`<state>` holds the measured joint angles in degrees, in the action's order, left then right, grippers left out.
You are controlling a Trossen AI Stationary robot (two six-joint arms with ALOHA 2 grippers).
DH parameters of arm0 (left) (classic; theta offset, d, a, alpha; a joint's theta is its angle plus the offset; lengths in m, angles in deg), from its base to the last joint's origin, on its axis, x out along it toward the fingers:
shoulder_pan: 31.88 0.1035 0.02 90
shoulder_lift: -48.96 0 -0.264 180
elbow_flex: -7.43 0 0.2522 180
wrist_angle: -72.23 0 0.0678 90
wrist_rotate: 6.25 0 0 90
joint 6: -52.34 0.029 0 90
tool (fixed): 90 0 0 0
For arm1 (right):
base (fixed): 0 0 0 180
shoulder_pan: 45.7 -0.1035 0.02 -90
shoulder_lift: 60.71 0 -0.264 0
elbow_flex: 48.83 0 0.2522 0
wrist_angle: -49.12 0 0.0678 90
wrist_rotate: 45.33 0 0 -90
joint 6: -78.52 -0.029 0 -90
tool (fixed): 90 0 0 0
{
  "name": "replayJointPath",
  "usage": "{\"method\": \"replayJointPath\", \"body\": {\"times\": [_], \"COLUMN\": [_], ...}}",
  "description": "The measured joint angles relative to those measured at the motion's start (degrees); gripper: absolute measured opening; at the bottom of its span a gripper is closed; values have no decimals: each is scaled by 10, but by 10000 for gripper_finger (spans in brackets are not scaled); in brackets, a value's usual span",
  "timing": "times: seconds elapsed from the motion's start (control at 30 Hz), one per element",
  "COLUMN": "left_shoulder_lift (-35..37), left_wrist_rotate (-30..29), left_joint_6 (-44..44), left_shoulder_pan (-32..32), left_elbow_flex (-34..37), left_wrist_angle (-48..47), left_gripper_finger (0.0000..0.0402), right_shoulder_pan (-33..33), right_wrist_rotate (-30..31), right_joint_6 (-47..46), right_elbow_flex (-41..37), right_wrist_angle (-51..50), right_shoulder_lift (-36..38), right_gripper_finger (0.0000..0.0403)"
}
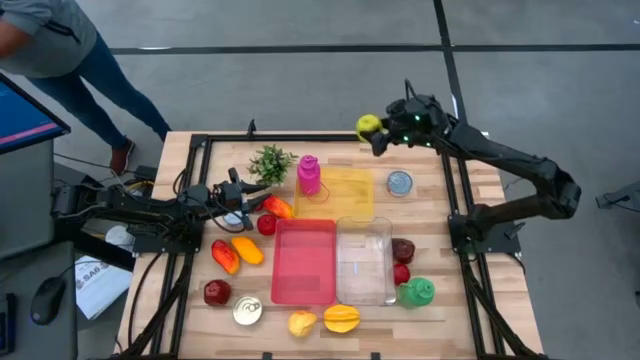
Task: Pick & Place Food Item
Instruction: Put the green apple into the transparent bin
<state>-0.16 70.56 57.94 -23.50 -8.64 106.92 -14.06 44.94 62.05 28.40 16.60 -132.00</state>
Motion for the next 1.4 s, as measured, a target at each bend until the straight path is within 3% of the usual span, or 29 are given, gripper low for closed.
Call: {"method": "replayJointPath", "body": {"times": [1.03,1.4], "left_shoulder_lift": [0,0], "left_wrist_rotate": [0,0], "left_joint_6": [0,-34], "left_shoulder_pan": [0,0], "left_elbow_flex": [0,0], "left_wrist_angle": [0,0], "left_gripper_finger": [99,99], "right_shoulder_pan": [-278,-375], "right_wrist_rotate": [3,126], "right_joint_6": [-70,-115], "right_elbow_flex": [0,0], "right_wrist_angle": [-129,-198], "right_shoulder_lift": [17,17], "right_gripper_finger": [315,315]}}
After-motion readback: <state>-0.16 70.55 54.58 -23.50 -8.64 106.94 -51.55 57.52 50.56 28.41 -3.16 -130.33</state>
